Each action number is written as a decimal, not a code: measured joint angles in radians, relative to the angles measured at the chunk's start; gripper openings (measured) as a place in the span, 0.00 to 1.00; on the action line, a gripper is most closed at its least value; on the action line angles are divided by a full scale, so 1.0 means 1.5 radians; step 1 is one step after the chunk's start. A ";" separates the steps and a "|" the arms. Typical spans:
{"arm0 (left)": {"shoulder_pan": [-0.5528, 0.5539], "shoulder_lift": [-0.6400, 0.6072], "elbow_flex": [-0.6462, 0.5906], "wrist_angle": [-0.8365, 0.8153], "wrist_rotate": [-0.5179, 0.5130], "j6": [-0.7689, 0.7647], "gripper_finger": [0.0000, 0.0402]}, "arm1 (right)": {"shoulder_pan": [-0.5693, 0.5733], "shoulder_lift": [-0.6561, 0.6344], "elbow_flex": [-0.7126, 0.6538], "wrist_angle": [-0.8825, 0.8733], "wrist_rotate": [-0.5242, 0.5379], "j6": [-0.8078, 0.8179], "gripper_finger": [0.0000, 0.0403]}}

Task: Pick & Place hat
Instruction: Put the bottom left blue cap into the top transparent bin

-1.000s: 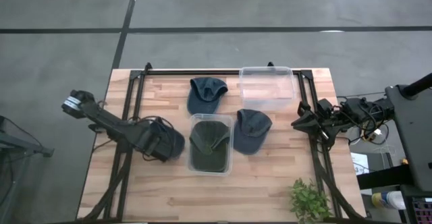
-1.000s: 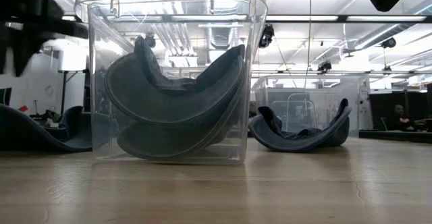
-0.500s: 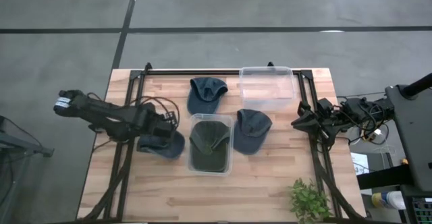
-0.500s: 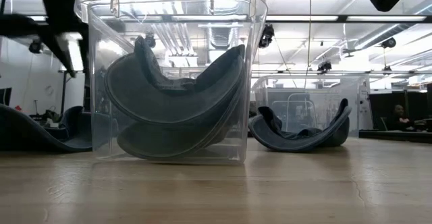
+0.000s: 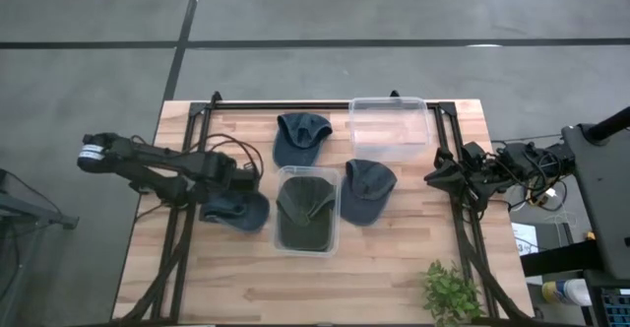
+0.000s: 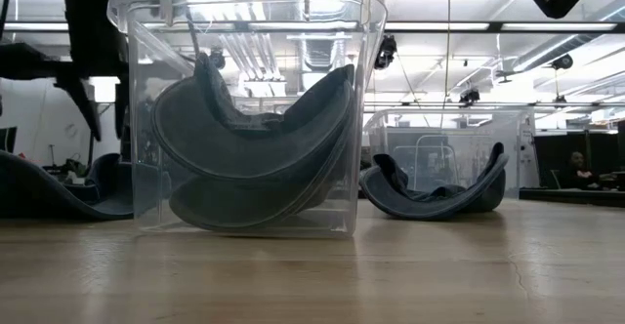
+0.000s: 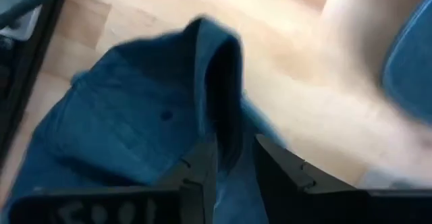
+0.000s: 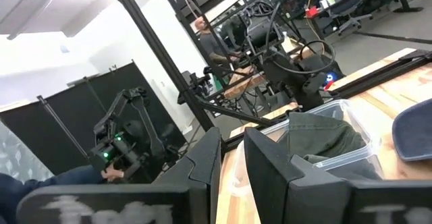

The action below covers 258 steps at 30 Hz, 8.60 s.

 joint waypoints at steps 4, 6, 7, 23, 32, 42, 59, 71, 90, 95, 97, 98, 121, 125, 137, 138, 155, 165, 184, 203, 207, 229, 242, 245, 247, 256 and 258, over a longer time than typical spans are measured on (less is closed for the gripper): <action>0.010 0.003 -0.012 0.001 -0.025 -0.027 0.23 | 0.000 0.000 0.000 0.000 0.000 -0.001 0.16; 0.019 0.007 -0.020 0.002 -0.026 -0.036 0.23 | 0.000 0.000 0.000 0.000 0.000 -0.001 0.16; 0.025 0.009 -0.025 0.003 -0.026 -0.039 0.23 | 0.000 0.000 0.000 0.000 0.000 -0.001 0.16; 0.067 0.043 -0.051 0.112 -0.027 -0.040 0.23 | 0.000 0.000 0.000 -0.001 0.000 -0.002 0.16; 0.067 0.043 -0.015 0.061 -0.013 -0.039 0.23 | 0.000 0.000 0.000 -0.002 -0.001 -0.002 0.16; 0.064 0.069 -0.039 0.061 0.047 -0.062 0.23 | 0.000 0.000 0.000 -0.002 -0.001 -0.007 0.16; 0.063 0.076 -0.037 0.151 0.044 -0.057 0.23 | 0.000 0.000 0.000 -0.002 -0.001 -0.005 0.16; 0.063 0.088 -0.023 0.152 0.017 -0.055 0.23 | 0.000 0.000 0.000 -0.019 -0.001 -0.007 0.16; 0.065 0.096 -0.024 0.181 0.004 -0.061 0.23 | 0.000 0.000 0.000 -0.019 -0.001 -0.006 0.16; 0.065 0.098 -0.024 0.187 0.005 -0.064 0.23 | 0.000 0.000 0.000 -0.019 -0.001 -0.007 0.16; 0.065 0.105 -0.024 0.188 0.008 -0.069 0.23 | 0.000 0.000 0.000 -0.019 -0.001 -0.008 0.16; 0.065 0.111 -0.024 0.189 0.011 -0.072 0.23 | 0.000 0.000 0.000 -0.019 -0.001 -0.008 0.16; 0.078 0.156 -0.022 0.208 -0.015 -0.059 0.11 | 0.000 0.000 0.000 -0.020 -0.001 -0.008 0.16; 0.083 0.156 -0.022 0.207 -0.033 -0.055 0.02 | 0.000 0.000 0.000 -0.020 -0.001 -0.008 0.16; 0.163 0.124 -0.023 0.271 -0.152 0.004 0.01 | 0.000 0.000 0.000 -0.020 -0.001 -0.007 0.16; 0.179 0.118 -0.022 0.281 -0.163 0.019 0.01 | 0.000 0.000 0.000 -0.020 -0.001 -0.007 0.16; 0.333 0.107 -0.016 0.446 -0.177 0.206 0.09 | 0.000 0.000 0.000 -0.020 0.000 0.000 0.16; 0.333 0.107 -0.024 0.419 -0.175 0.188 0.10 | 0.000 0.000 0.000 -0.017 -0.001 0.000 0.16; 0.333 0.107 -0.024 0.419 -0.207 0.204 0.10 | 0.000 0.000 0.000 -0.016 -0.001 0.000 0.16; 0.333 0.107 -0.024 0.419 -0.198 0.211 0.14 | 0.000 0.000 0.000 -0.016 -0.001 -0.001 0.16; 0.333 0.107 -0.024 0.419 -0.193 0.211 0.25 | 0.000 0.000 0.000 -0.016 -0.001 -0.001 0.16; 0.232 -0.006 0.056 0.123 -0.101 0.231 0.46 | 0.000 0.000 0.000 -0.017 -0.002 0.000 0.16; 0.141 -0.010 -0.058 0.042 -0.084 -0.027 0.46 | 0.000 0.000 0.000 -0.016 -0.002 0.004 0.16; 0.154 -0.015 -0.103 0.112 -0.091 -0.029 0.46 | 0.000 0.000 0.000 -0.016 -0.002 0.005 0.16; 0.164 -0.016 -0.133 0.156 -0.095 -0.027 0.46 | 0.000 0.000 0.000 -0.016 -0.002 0.005 0.16; 0.193 -0.039 -0.215 0.295 -0.124 -0.016 0.46 | 0.000 0.000 0.000 -0.016 -0.001 0.012 0.16; 0.197 -0.044 -0.221 0.296 -0.127 -0.013 0.46 | 0.000 0.000 0.000 -0.016 -0.001 0.025 0.16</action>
